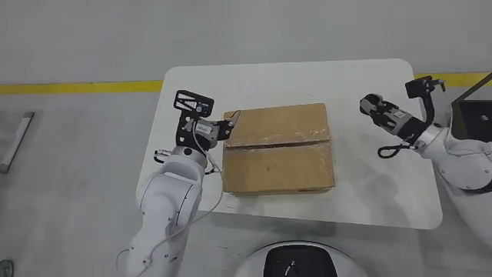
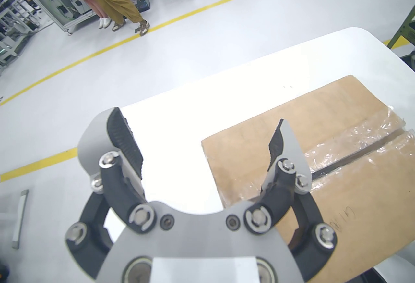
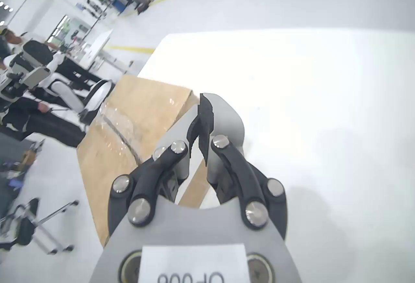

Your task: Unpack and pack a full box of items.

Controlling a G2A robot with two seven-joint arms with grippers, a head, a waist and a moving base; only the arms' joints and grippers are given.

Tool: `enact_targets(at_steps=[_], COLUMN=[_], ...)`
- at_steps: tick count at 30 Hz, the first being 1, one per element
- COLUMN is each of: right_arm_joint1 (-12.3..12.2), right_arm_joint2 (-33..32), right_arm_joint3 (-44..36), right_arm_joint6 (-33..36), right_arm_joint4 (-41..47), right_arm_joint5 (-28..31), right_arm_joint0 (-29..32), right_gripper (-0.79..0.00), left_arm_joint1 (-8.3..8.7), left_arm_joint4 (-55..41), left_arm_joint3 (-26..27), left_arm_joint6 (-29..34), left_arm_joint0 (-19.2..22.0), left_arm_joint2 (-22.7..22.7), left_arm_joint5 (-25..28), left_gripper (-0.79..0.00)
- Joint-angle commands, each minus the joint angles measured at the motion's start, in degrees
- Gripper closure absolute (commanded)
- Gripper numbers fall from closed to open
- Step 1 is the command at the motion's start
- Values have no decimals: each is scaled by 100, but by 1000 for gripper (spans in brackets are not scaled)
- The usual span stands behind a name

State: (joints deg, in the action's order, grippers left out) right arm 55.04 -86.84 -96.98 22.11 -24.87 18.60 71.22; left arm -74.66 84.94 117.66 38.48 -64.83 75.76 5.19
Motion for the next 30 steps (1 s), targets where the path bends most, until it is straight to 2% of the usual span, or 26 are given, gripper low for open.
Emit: enact_targets(at_steps=[1,6,12,18,22,26,30], right_arm_joint1=[-17,-17,-7,38,58,85,103], right_arm_joint2=[-206,-206,-194,-376,-619,-922,-1200], right_arm_joint3=[-554,-554,-586,-799,-1040,-1304,-1610], right_arm_joint6=[-113,-113,-157,-1798,-2724,-3241,-3405], right_arm_joint4=[-294,-294,-258,-1126,-2079,-2469,-2785], right_arm_joint5=[-222,-222,-179,206,62,-201,-329], right_arm_joint0=[357,357,429,1115,1773,2356,2826], right_gripper=[0,0,0,0,0,0,-15], left_arm_joint1=[14,31,23,22,35,62,84], left_arm_joint4=[-20,-204,-286,-331,-407,-378,-423], left_arm_joint3=[107,224,116,175,317,576,888], left_arm_joint6=[9,4,-67,-70,-94,-9,45], left_arm_joint0=[-41,-101,6,-36,-204,-510,-939], left_arm_joint2=[124,296,167,169,332,571,802], left_arm_joint5=[54,181,268,199,134,73,-3], left_gripper=[-785,-785,-785,-785,-785,-785,-785])
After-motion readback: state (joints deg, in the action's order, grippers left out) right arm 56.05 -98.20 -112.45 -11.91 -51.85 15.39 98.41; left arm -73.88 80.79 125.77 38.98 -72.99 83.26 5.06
